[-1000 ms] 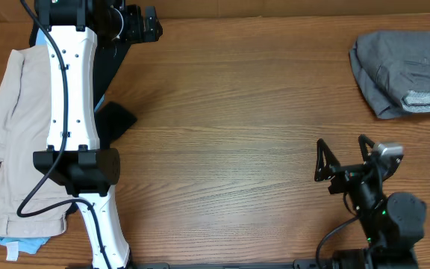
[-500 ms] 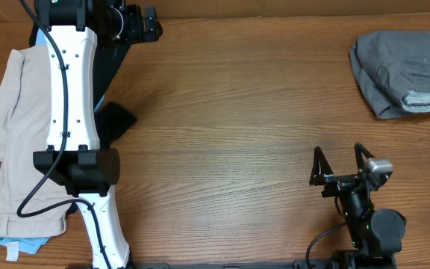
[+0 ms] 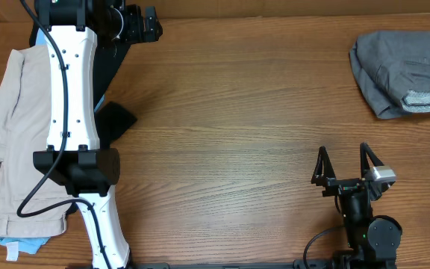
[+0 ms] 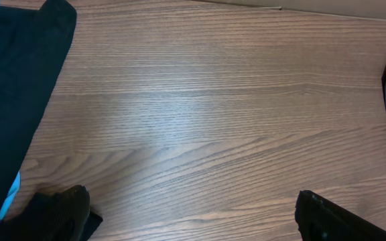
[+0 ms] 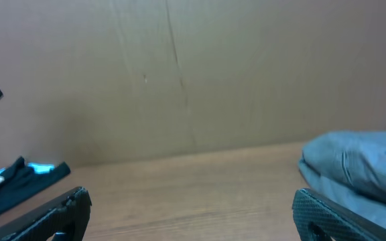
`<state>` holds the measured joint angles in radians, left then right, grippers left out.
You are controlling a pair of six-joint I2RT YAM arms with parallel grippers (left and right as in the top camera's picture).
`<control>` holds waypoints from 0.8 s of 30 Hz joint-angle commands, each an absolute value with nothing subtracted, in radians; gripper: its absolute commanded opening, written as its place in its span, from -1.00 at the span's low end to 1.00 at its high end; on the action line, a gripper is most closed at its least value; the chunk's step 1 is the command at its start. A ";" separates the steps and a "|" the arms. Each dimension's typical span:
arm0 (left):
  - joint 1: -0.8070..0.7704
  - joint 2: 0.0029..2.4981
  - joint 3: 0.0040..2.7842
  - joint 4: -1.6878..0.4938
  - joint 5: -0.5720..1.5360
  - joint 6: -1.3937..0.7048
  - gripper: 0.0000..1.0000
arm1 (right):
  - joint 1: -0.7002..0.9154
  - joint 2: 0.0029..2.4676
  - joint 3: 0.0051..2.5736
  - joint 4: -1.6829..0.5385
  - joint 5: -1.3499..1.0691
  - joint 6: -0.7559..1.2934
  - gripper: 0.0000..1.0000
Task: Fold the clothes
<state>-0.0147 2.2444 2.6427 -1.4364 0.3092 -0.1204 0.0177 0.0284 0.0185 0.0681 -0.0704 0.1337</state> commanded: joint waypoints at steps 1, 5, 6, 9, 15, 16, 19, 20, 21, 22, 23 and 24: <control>-0.021 2.252 2.638 -1.436 0.303 -0.101 1.00 | 0.027 0.002 0.007 0.019 -0.054 0.133 1.00; -0.021 2.252 2.638 -1.436 0.303 -0.101 1.00 | 0.027 0.002 0.007 -0.064 -0.054 0.134 1.00; -0.021 2.252 2.638 -1.436 0.303 -0.101 1.00 | 0.027 0.002 0.007 -0.083 -0.053 0.134 1.00; -0.021 2.252 2.638 -1.436 0.303 -0.101 1.00 | 0.027 0.002 0.007 -0.081 -0.053 0.133 1.00; -0.021 2.252 2.638 -1.436 0.303 -0.101 1.00 | 0.026 0.003 0.008 -0.080 -0.053 0.133 1.00; -0.021 2.252 2.638 -1.436 0.303 -0.101 1.00 | 0.026 0.003 0.008 -0.080 -0.052 0.133 1.00; -0.021 2.252 2.638 -1.436 0.303 -0.101 0.99 | 0.026 0.003 0.008 -0.080 -0.053 0.133 1.00; -0.021 2.252 2.638 -1.436 0.303 -0.101 1.00 | 0.026 0.003 0.008 -0.080 -0.053 0.133 1.00; -0.021 2.252 2.638 -1.436 0.303 -0.101 1.00 | 0.026 0.003 0.008 -0.080 -0.053 0.133 1.00; -0.021 2.252 2.638 -1.436 0.303 -0.101 1.00 | 0.026 0.003 0.008 -0.080 -0.052 0.133 1.00; -0.021 2.252 2.638 -1.436 0.303 -0.101 0.99 | 0.026 0.003 0.008 -0.080 -0.052 0.133 1.00; -0.021 2.252 2.638 -1.436 0.303 -0.101 1.00 | 0.026 0.003 0.008 -0.080 -0.053 0.133 1.00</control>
